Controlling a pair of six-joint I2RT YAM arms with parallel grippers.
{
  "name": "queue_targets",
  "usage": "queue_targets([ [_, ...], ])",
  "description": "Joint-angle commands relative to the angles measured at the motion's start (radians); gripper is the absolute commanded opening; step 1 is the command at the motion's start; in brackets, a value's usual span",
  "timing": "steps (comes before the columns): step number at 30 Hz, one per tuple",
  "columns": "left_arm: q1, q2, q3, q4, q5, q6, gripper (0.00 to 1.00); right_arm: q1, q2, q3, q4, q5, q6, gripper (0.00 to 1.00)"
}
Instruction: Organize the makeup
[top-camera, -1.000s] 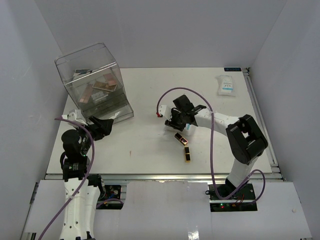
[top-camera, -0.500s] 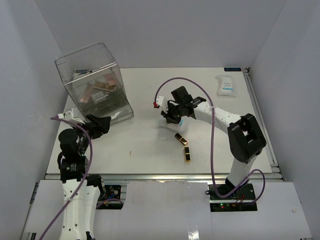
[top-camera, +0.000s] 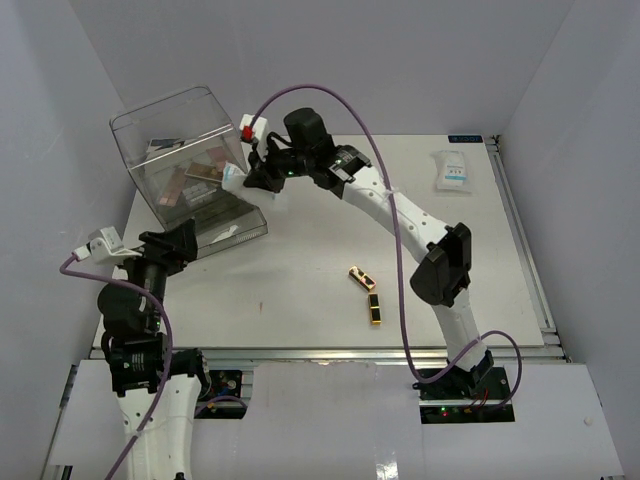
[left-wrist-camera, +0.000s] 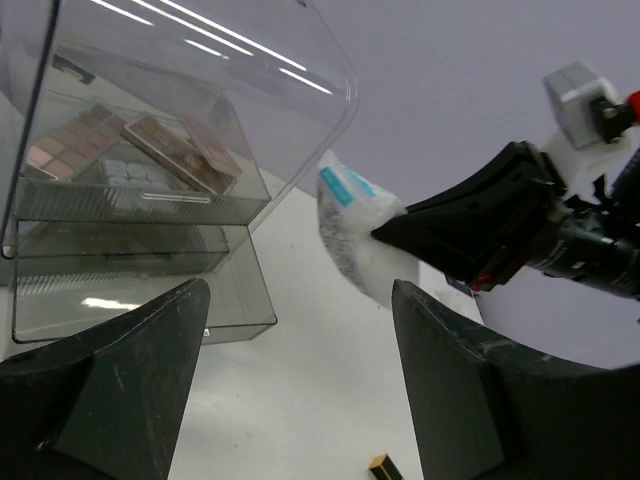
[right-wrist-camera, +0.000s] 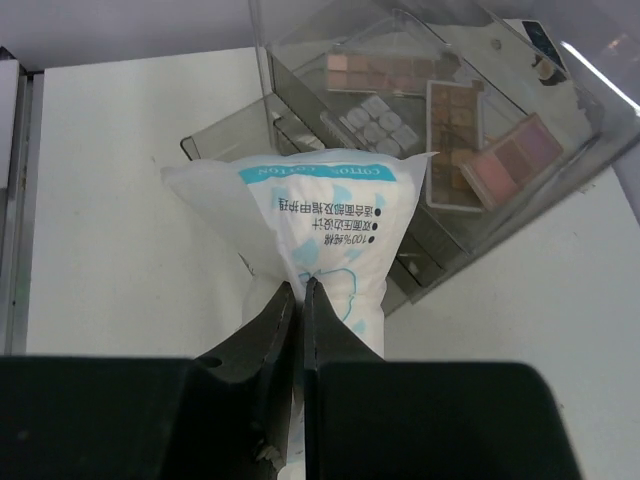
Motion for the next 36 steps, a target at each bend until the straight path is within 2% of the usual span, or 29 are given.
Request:
queue_targets([
  [1,0.002,-0.064,0.03,-0.042,-0.108,-0.022,0.84,0.087,0.057,-0.003,0.203,0.126,0.199,0.08],
  [7,0.002,-0.092,0.053,-0.103,-0.156,-0.01,0.84,0.148,0.061,-0.136,0.504,0.391,0.33,0.08],
  [12,0.002,-0.103,0.046,-0.121,-0.162,-0.014,0.84,0.151,0.153,-0.048,0.584,0.58,0.406,0.08],
  [18,0.002,-0.128,0.025,-0.137,-0.158,-0.034,0.84,0.155,0.234,-0.033,0.648,0.637,0.449,0.15],
  [21,0.002,-0.142,0.024,-0.155,-0.163,-0.031,0.84,0.161,0.252,-0.064,0.682,0.686,0.43,0.15],
  [24,0.002,-0.147,0.023,-0.164,-0.164,-0.025,0.84,0.162,0.255,-0.096,0.704,0.739,0.404,0.08],
  [36,0.002,-0.153,0.0,-0.161,-0.146,-0.042,0.84,0.191,0.191,-0.292,0.827,0.868,0.179,0.08],
])
